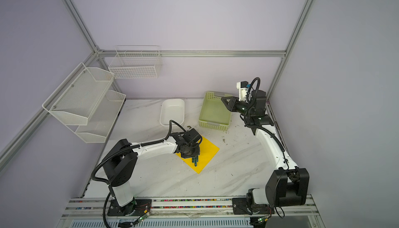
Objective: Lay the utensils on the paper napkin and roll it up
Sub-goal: 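Lower the knife onto the napkin beside the fork with the left gripper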
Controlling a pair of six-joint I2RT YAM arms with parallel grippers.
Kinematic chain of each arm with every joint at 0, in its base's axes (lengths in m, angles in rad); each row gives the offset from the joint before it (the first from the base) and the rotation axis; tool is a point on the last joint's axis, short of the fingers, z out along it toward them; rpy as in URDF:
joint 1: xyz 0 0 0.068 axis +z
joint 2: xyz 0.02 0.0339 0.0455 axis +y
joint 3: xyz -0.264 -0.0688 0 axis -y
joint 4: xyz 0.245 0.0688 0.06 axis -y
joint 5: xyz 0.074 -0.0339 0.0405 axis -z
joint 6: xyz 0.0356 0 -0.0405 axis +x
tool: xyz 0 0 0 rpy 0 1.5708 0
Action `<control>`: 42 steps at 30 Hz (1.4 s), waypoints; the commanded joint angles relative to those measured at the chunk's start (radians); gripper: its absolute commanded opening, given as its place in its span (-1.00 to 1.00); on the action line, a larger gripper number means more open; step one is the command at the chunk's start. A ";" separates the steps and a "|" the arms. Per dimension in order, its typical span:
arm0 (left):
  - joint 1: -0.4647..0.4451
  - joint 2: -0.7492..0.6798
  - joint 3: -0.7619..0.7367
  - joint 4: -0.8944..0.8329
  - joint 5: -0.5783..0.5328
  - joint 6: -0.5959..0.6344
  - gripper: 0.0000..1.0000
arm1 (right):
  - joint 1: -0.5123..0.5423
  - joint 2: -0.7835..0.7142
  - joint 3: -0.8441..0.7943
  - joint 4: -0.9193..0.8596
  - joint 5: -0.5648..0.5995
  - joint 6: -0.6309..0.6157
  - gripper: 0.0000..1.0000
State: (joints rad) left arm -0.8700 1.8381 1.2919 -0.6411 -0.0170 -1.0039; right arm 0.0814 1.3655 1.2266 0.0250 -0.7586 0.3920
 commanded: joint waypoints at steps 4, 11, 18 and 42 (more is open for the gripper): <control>-0.016 0.039 0.161 -0.027 -0.021 0.001 -1.00 | 0.001 -0.043 0.014 0.012 -0.021 -0.001 -0.48; -0.020 0.100 0.237 -0.067 -0.021 0.002 -1.00 | 0.001 -0.052 0.014 0.011 -0.023 -0.002 -0.48; -0.025 0.159 0.315 -0.118 -0.041 0.024 -1.00 | 0.001 -0.058 0.007 0.012 -0.028 -0.002 -0.48; -0.024 0.284 0.463 -0.221 -0.066 0.082 -1.00 | 0.001 -0.054 0.005 0.013 -0.041 -0.002 -0.49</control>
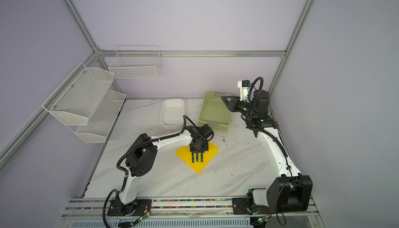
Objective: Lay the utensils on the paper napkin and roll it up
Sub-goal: 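Lower the knife onto the napkin beside the fork with the left gripper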
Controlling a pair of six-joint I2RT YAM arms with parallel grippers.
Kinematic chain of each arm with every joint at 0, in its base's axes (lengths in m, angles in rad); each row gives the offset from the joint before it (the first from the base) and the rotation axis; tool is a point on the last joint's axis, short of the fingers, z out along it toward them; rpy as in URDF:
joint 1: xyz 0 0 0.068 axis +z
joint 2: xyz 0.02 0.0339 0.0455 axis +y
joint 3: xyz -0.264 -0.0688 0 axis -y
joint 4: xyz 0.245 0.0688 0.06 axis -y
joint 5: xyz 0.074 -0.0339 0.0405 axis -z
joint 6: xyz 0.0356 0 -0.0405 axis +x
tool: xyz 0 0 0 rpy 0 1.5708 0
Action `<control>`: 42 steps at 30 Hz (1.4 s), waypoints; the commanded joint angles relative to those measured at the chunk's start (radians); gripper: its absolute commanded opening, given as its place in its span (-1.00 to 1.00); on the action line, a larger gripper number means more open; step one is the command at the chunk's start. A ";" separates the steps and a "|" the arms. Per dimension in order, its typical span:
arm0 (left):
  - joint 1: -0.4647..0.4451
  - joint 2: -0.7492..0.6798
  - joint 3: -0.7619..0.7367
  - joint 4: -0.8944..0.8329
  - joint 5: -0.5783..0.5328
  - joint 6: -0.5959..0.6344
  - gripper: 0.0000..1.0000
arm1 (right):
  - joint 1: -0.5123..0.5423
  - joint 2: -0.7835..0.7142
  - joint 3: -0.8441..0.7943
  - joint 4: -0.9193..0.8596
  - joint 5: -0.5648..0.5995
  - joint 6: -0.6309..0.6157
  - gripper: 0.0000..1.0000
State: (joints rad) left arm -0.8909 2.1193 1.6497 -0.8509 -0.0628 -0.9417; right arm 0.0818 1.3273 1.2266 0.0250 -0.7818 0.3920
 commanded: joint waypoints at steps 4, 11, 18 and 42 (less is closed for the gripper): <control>-0.003 0.008 0.111 -0.019 -0.032 0.018 -1.00 | 0.001 -0.014 0.004 0.013 -0.019 0.000 -0.49; 0.000 0.007 0.109 -0.022 -0.045 0.012 -1.00 | 0.000 -0.011 0.007 0.013 -0.021 -0.001 -0.49; 0.004 0.016 0.113 -0.024 -0.050 0.009 -1.00 | 0.001 -0.010 0.008 0.010 -0.024 -0.001 -0.49; 0.009 0.021 0.116 -0.037 -0.066 -0.012 -0.66 | 0.002 -0.020 0.003 0.011 -0.030 0.000 -0.49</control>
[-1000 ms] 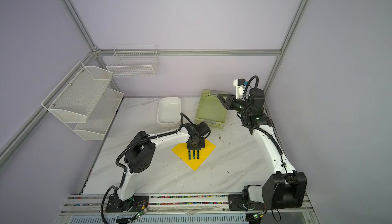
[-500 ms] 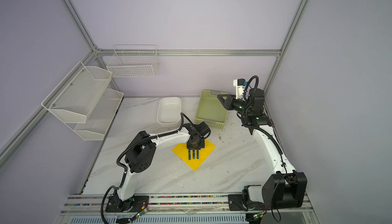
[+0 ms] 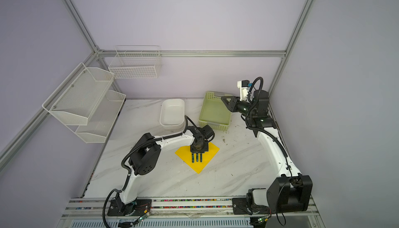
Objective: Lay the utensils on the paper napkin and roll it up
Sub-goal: 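Lower the knife onto the napkin beside the fork with the left gripper, then open the left gripper and lift it away while the right gripper moves toward the utensils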
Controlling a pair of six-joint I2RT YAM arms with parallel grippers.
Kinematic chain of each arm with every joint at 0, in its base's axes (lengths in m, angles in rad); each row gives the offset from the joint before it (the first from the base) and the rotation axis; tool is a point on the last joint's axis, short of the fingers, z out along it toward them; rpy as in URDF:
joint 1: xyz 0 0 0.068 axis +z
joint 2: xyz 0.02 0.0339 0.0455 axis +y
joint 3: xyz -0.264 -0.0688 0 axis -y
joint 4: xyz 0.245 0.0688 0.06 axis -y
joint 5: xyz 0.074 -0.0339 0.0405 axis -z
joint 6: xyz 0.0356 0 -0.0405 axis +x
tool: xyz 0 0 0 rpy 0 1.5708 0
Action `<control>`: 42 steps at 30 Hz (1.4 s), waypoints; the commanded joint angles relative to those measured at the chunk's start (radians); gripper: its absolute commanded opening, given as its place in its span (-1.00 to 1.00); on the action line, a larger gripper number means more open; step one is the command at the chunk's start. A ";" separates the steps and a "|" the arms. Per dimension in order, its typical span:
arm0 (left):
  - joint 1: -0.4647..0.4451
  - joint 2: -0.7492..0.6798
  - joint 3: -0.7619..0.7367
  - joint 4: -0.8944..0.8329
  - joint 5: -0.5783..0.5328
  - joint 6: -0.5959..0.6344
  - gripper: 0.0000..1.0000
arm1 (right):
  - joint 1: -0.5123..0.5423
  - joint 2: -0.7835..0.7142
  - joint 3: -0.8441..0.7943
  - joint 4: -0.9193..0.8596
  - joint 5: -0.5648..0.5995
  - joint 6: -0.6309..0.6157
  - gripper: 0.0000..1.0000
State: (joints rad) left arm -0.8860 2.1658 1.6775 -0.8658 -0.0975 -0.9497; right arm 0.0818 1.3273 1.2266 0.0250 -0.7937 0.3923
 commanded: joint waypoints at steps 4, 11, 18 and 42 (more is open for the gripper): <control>0.005 -0.037 0.096 -0.025 -0.029 -0.002 -0.55 | 0.003 -0.022 0.001 0.009 -0.015 -0.003 -0.49; 0.005 -0.077 0.110 -0.043 -0.041 0.008 -0.53 | 0.003 -0.041 -0.012 -0.001 0.023 -0.007 -0.47; 0.027 -0.177 0.103 -0.075 -0.104 0.047 -0.53 | 0.003 -0.051 0.000 -0.105 0.151 -0.056 -0.39; 0.510 -0.464 -0.152 0.001 0.109 0.489 -0.53 | 0.397 0.175 -0.078 -0.441 0.654 0.105 -0.58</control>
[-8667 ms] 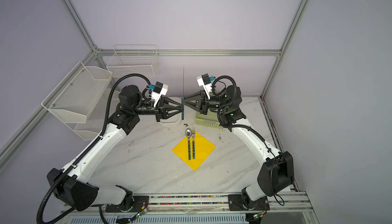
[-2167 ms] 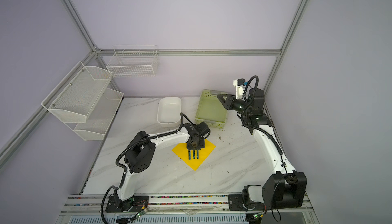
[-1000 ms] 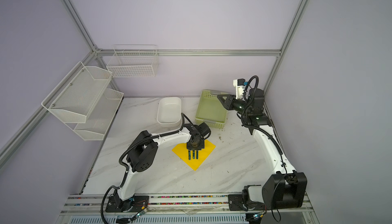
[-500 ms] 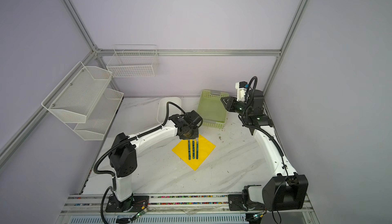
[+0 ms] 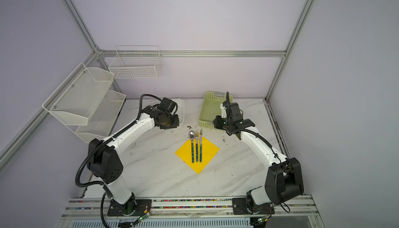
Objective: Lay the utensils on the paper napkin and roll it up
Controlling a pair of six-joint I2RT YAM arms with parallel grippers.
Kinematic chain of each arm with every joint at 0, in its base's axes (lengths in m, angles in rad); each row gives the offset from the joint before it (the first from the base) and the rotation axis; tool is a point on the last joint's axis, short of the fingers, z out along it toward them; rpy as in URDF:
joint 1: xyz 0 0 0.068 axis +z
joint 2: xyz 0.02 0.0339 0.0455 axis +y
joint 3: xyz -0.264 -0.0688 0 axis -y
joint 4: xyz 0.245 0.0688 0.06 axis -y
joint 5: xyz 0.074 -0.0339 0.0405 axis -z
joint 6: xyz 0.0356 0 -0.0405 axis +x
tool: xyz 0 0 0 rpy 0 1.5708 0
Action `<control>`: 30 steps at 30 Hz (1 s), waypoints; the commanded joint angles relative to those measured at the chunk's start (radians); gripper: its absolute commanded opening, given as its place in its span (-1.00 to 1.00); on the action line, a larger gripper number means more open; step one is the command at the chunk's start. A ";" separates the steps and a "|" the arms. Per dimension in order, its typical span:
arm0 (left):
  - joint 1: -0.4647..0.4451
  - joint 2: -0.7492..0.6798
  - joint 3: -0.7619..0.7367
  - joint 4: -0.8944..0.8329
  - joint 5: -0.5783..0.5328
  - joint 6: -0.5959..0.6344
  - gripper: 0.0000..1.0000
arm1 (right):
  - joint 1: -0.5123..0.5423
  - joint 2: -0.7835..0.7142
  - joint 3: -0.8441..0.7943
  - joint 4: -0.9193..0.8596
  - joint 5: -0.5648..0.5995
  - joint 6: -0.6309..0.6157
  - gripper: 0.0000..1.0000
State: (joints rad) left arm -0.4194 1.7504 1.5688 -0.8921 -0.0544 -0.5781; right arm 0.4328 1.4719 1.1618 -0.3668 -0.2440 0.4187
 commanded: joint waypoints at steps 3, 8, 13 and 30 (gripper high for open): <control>0.113 -0.056 -0.059 0.034 0.156 0.203 -0.52 | 0.137 0.089 -0.002 -0.070 0.150 0.125 -0.58; 0.206 -0.069 -0.086 0.051 0.223 0.289 -0.53 | 0.243 0.206 0.017 -0.109 0.161 0.191 -0.58; 0.254 -0.106 -0.179 0.142 0.212 0.309 -0.52 | 0.301 0.289 0.052 -0.154 0.198 0.225 -0.58; 0.316 -0.125 -0.239 0.174 0.243 0.254 -0.52 | 0.327 0.370 0.081 -0.207 0.292 0.285 -0.56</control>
State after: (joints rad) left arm -0.1188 1.6730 1.3613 -0.7475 0.1722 -0.3214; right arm 0.7540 1.8153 1.2228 -0.5377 0.0181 0.6800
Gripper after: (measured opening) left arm 0.239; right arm 0.220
